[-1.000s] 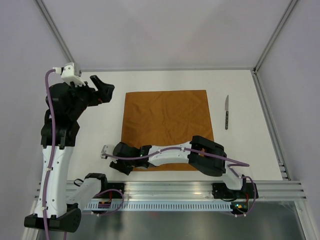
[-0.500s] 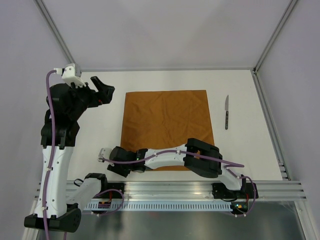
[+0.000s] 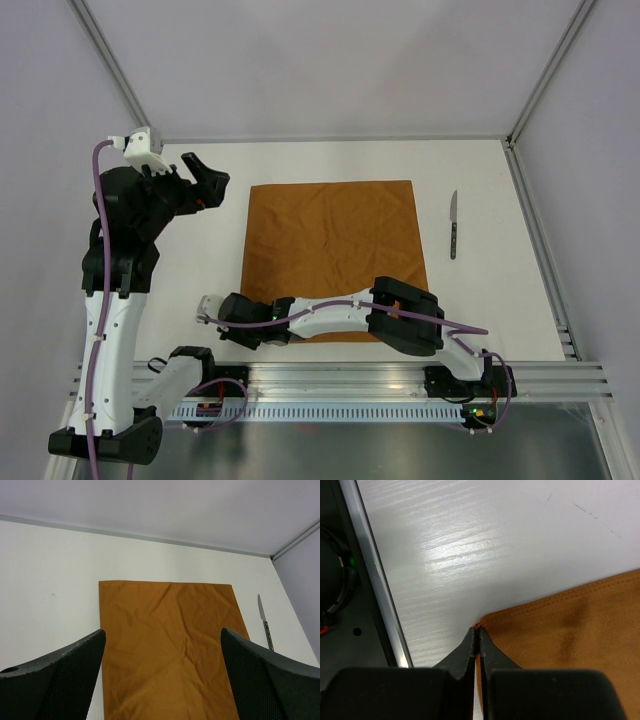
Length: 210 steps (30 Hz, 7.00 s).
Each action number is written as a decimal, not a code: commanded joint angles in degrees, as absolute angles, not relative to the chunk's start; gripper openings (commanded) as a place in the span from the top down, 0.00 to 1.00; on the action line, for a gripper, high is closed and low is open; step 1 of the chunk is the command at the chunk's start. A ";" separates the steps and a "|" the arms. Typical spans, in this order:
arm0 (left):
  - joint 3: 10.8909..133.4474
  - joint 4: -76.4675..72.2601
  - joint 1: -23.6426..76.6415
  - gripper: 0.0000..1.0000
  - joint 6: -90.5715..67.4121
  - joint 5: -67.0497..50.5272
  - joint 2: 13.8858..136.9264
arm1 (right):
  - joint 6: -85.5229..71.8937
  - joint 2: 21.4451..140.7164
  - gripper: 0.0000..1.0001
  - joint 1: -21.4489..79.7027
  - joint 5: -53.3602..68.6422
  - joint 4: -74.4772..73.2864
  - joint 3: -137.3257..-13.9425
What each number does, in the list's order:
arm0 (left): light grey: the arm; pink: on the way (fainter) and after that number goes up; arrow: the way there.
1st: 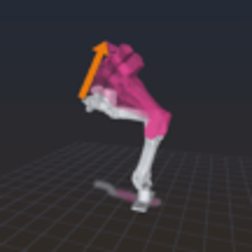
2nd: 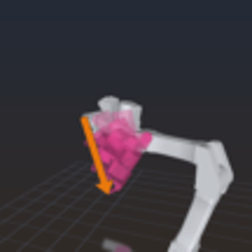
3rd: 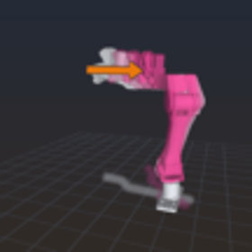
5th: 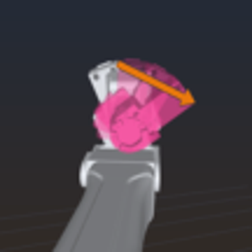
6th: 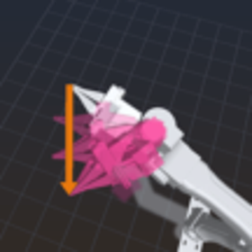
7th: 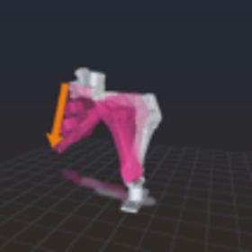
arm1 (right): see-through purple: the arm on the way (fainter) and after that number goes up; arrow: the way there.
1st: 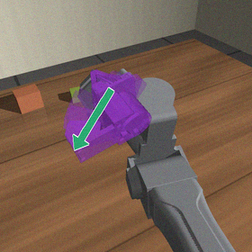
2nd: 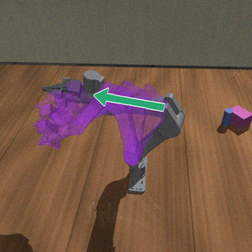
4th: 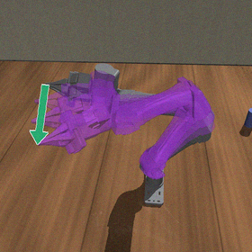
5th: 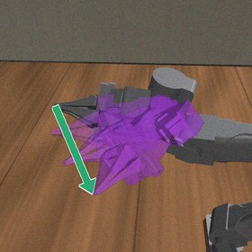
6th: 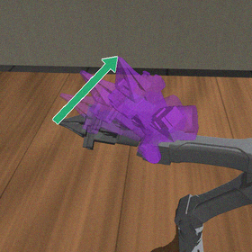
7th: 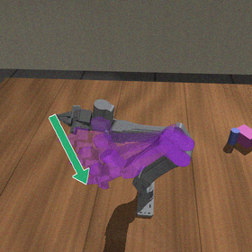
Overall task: Fold the napkin, place the utensils inside, and roll it up
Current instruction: Fold the napkin, then grab a utensil with the right arm
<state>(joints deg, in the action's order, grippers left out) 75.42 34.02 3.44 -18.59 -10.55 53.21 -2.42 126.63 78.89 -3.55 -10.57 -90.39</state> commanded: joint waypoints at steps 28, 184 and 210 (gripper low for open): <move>76.38 30.85 3.16 0.00 -19.51 -12.66 54.49 | -0.44 107.77 1.00 61.02 -7.21 -15.82 -86.15; 60.21 16.71 3.16 0.00 -27.15 -17.75 51.42 | 4.83 99.52 0.40 0.44 -5.01 -18.01 -67.97; 56.33 13.27 3.16 0.00 -28.91 -19.42 53.08 | 3.52 107.22 0.76 -4.57 -1.67 -19.95 -64.25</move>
